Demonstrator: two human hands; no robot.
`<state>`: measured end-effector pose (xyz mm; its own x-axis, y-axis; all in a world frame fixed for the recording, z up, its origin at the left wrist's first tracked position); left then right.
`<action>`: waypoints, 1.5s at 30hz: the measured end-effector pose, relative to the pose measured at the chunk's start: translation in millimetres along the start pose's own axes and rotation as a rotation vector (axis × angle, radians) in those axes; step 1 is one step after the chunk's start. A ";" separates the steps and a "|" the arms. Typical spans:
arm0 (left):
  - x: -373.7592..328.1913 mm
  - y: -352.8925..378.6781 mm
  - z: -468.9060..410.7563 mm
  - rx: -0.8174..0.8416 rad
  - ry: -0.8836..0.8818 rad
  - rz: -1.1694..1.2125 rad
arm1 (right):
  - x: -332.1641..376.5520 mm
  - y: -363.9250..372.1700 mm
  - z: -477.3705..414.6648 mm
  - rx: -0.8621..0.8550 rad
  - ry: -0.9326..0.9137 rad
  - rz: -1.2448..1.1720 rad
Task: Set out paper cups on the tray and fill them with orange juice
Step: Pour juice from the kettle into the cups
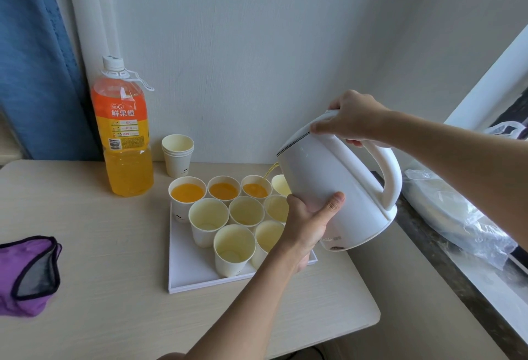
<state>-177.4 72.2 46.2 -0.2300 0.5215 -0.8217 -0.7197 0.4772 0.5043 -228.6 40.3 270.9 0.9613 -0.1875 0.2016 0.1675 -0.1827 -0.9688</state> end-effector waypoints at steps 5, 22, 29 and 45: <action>-0.6 -1.1 0.4 -0.007 0.013 0.013 | 1.5 -1.6 1.5 -0.010 -0.006 -0.004; -6.5 13.9 -7.8 -0.017 0.018 -0.093 | -50.4 -11.2 12.9 -0.115 0.102 -0.089; 14.8 31.7 -12.6 0.019 -0.073 -0.022 | -56.5 -2.5 6.9 -0.045 0.118 0.025; 30.9 36.7 -28.6 0.032 -0.091 0.039 | -59.5 6.4 -7.1 -0.006 0.088 0.141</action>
<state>-229.6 85.6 31.7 -0.1959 0.6019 -0.7742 -0.6895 0.4768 0.5452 -286.4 43.4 253.7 0.9525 -0.2950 0.0762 0.0313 -0.1541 -0.9876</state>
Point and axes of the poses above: each hand's wrist, its own z-axis away from the middle knuckle, its own y-axis out of the palm, x = y × z, the point moved 9 cm from there along -z, towards the middle knuckle, and after that the axes turned 12 degrees about -y, right-handed, at the moved point
